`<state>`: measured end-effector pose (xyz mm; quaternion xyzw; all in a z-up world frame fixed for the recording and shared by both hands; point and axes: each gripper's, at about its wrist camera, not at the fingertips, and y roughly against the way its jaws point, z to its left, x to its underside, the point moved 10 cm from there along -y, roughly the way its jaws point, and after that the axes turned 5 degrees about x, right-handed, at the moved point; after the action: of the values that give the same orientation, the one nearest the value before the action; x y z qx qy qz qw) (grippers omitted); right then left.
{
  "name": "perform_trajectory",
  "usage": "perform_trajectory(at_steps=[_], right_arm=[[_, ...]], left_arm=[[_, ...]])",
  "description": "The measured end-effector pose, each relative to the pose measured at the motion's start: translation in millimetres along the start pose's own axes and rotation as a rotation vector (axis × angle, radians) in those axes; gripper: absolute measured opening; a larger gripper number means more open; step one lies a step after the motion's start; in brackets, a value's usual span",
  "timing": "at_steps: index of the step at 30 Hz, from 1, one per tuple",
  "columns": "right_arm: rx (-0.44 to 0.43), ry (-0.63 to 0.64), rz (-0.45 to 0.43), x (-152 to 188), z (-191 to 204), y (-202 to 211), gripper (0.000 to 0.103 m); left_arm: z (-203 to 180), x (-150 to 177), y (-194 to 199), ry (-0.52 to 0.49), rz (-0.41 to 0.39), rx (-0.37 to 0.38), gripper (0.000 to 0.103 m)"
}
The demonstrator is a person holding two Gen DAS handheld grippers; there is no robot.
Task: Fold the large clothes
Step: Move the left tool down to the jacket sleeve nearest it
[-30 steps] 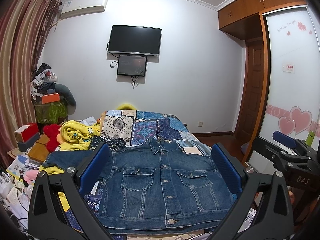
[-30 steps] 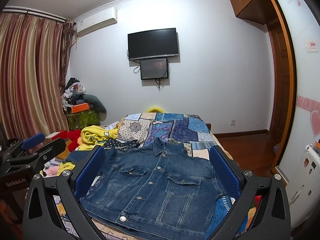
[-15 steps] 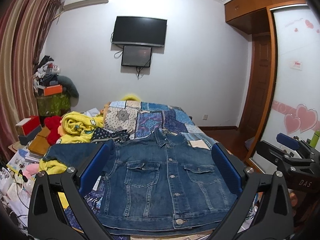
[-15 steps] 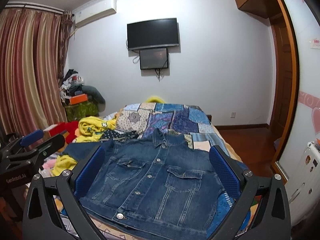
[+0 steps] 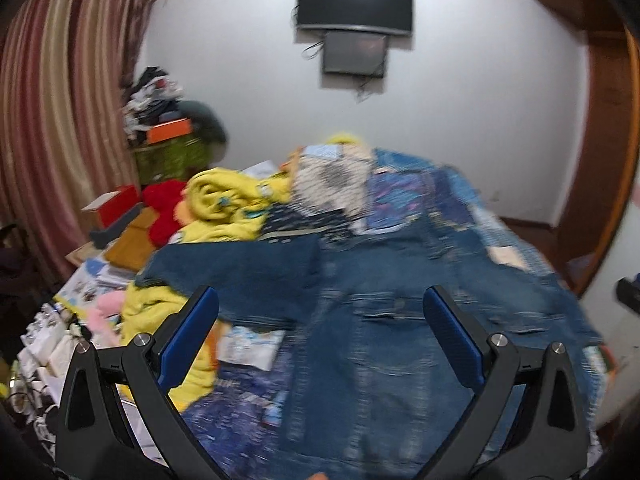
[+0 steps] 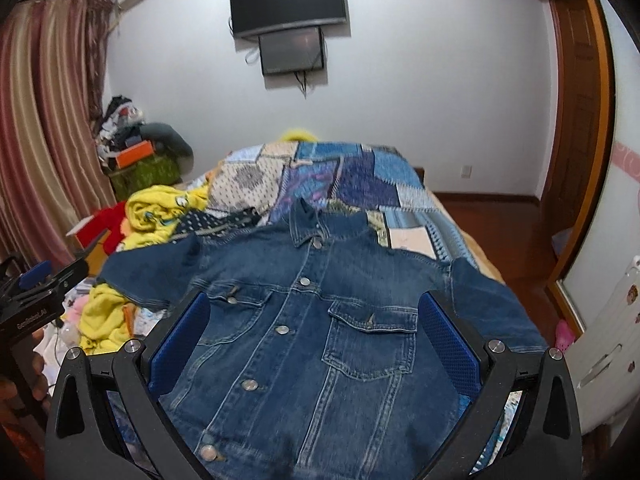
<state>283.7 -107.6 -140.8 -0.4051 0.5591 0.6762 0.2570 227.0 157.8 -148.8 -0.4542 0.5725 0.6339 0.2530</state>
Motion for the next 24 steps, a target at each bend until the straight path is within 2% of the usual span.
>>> perform_trajectory(at_steps=[2, 6, 10, 15, 20, 24], right_arm=[[-0.003, -0.002, 0.023, -1.4, -0.3, -15.5, 0.103], [-0.011, 0.000, 0.074, -5.0, 1.2, -47.9, 0.103], [-0.001, 0.033, 0.124, -2.3, 5.0, -81.4, 0.103], [-0.001, 0.077, 0.218, 11.4, 12.5, -121.8, 0.103], [-0.010, 0.087, 0.301, 26.5, 12.0, -151.9, 0.103], [-0.020, 0.045, 0.348, 37.9, 7.0, -164.3, 0.103]], left_arm=[[16.9, 4.4, -19.5, -0.001, 0.027, -0.039, 0.103], [41.6, 12.4, -56.5, 0.012, 0.086, -0.029, 0.103], [74.2, 23.9, -93.2, 0.081, 0.144, -0.011, 0.103], [129.9, 49.6, -144.0, 0.239, 0.243, 0.024, 0.103], [185.2, 90.3, -195.7, 0.431, 0.387, 0.072, 0.103], [213.9, 109.8, -224.0, 0.534, 0.434, 0.080, 0.100]])
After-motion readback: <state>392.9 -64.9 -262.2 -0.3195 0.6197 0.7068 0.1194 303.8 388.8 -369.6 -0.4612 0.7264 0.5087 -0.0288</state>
